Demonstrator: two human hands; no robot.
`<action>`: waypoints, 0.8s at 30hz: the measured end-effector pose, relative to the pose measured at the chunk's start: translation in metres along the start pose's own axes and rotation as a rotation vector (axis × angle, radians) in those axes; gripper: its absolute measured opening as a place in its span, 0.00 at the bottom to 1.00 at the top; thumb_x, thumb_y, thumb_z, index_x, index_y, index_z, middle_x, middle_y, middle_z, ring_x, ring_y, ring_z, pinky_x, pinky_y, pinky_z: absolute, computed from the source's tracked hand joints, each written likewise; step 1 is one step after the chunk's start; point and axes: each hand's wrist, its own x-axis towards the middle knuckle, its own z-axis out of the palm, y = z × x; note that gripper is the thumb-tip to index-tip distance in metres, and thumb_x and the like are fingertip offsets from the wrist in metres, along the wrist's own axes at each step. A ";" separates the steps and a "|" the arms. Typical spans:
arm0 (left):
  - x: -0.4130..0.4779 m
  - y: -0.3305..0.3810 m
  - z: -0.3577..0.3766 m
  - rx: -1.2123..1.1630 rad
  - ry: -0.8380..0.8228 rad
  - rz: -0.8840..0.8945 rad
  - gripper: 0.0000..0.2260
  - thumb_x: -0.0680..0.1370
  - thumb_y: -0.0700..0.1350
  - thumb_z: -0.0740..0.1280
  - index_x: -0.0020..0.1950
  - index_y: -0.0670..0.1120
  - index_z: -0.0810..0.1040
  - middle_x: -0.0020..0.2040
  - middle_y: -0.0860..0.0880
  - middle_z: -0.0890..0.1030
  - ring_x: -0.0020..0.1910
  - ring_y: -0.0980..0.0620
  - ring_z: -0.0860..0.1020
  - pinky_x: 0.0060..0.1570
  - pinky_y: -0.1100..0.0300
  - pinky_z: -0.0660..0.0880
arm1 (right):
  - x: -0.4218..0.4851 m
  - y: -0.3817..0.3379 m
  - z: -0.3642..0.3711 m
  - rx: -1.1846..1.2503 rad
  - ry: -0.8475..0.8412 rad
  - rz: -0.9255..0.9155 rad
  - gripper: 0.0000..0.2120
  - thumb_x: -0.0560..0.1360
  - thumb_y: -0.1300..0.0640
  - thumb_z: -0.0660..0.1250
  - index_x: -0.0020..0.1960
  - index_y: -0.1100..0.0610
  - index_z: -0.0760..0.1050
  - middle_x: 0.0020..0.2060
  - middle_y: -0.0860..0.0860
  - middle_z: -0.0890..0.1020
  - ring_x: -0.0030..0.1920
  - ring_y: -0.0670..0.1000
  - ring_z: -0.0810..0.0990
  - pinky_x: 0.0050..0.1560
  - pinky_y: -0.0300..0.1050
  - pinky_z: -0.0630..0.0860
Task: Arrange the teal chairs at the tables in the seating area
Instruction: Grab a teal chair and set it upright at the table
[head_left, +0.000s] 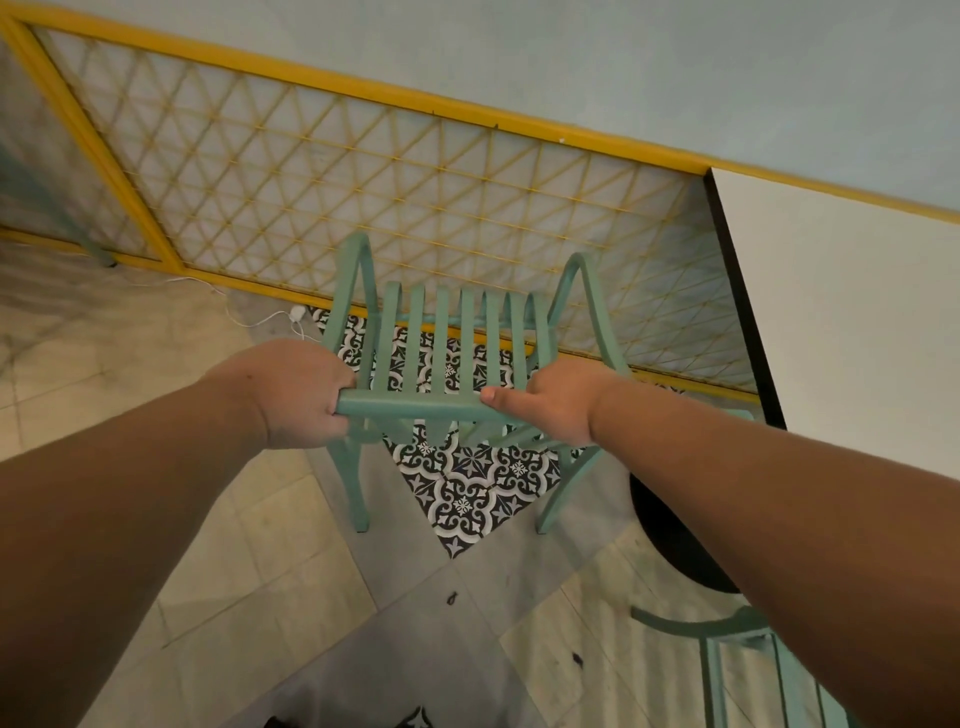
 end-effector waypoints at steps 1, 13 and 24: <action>0.001 -0.004 0.000 0.008 0.000 0.000 0.09 0.75 0.56 0.64 0.45 0.52 0.78 0.39 0.52 0.79 0.41 0.51 0.78 0.39 0.55 0.74 | 0.000 -0.003 0.001 0.009 -0.001 0.005 0.53 0.70 0.19 0.35 0.42 0.60 0.83 0.31 0.54 0.76 0.40 0.55 0.83 0.45 0.51 0.79; 0.004 -0.018 0.001 0.026 -0.039 -0.043 0.08 0.72 0.58 0.64 0.42 0.55 0.75 0.38 0.54 0.79 0.40 0.52 0.78 0.40 0.56 0.77 | 0.007 -0.011 0.006 0.105 0.027 0.023 0.54 0.59 0.15 0.34 0.36 0.57 0.79 0.29 0.52 0.75 0.33 0.53 0.79 0.43 0.52 0.81; 0.006 0.017 -0.014 -0.173 -0.142 -0.282 0.13 0.70 0.62 0.67 0.40 0.53 0.81 0.37 0.52 0.81 0.37 0.54 0.79 0.32 0.60 0.71 | 0.003 -0.010 0.008 0.128 0.071 0.063 0.50 0.67 0.17 0.40 0.40 0.57 0.83 0.31 0.52 0.78 0.34 0.52 0.81 0.39 0.49 0.81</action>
